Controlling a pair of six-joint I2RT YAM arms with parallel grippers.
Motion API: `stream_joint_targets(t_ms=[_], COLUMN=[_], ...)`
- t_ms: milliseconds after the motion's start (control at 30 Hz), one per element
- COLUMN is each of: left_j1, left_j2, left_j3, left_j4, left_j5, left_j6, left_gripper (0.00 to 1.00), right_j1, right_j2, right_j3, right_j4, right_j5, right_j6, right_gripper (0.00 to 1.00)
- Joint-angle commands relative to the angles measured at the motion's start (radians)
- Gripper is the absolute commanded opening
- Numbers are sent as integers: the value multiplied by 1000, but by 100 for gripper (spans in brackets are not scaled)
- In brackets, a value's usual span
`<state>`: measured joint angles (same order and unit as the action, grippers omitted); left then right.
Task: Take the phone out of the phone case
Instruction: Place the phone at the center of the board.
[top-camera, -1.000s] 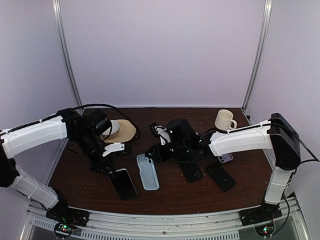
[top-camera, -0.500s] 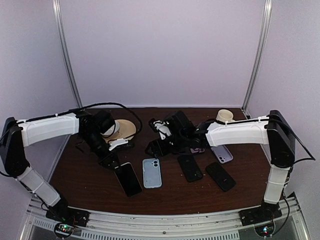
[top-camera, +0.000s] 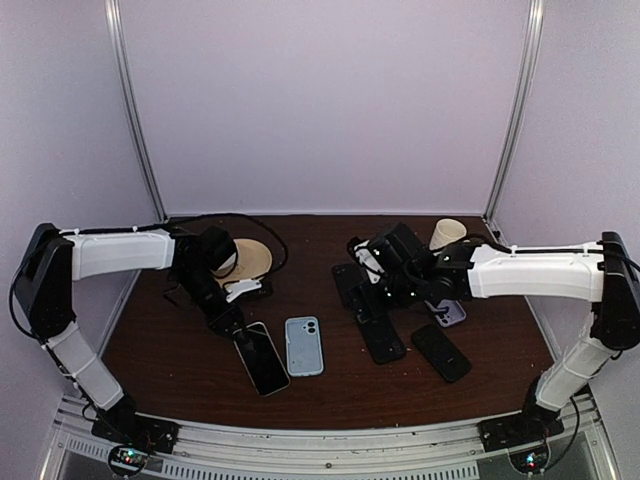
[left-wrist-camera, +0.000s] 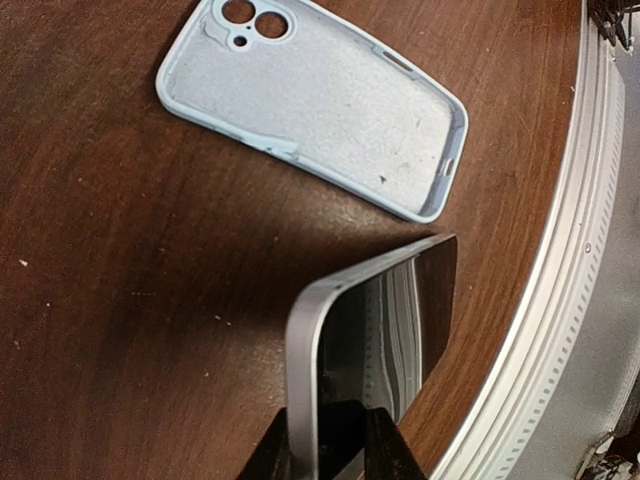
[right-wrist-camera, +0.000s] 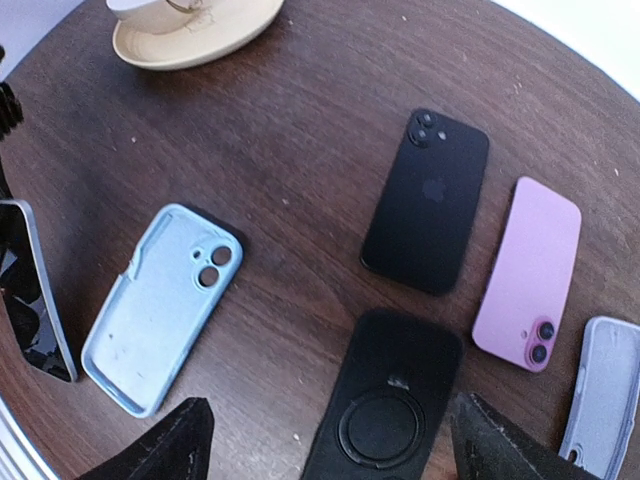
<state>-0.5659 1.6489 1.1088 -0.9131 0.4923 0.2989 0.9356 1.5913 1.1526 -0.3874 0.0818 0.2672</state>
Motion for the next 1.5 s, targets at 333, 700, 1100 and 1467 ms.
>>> stream_joint_targets(t_ms=[333, 700, 1100, 1467], left_j1=[8, 8, 8, 8], left_j2=[73, 77, 24, -151], left_j3=[-61, -84, -99, -96], left_j4=[113, 141, 180, 267], left_j5=[-225, -283, -349, -503], left_j6=[-16, -41, -58, -101], left_gripper=[28, 41, 81, 97], right_j1=[-1, 8, 11, -1], right_j2=[-10, 179, 283, 313], right_j3=[-81, -18, -14, -59], right_j4=[-165, -276, -263, -221], right_j5=[74, 76, 44, -30], right_j6=[145, 217, 237, 271], right_gripper=[90, 96, 96, 69])
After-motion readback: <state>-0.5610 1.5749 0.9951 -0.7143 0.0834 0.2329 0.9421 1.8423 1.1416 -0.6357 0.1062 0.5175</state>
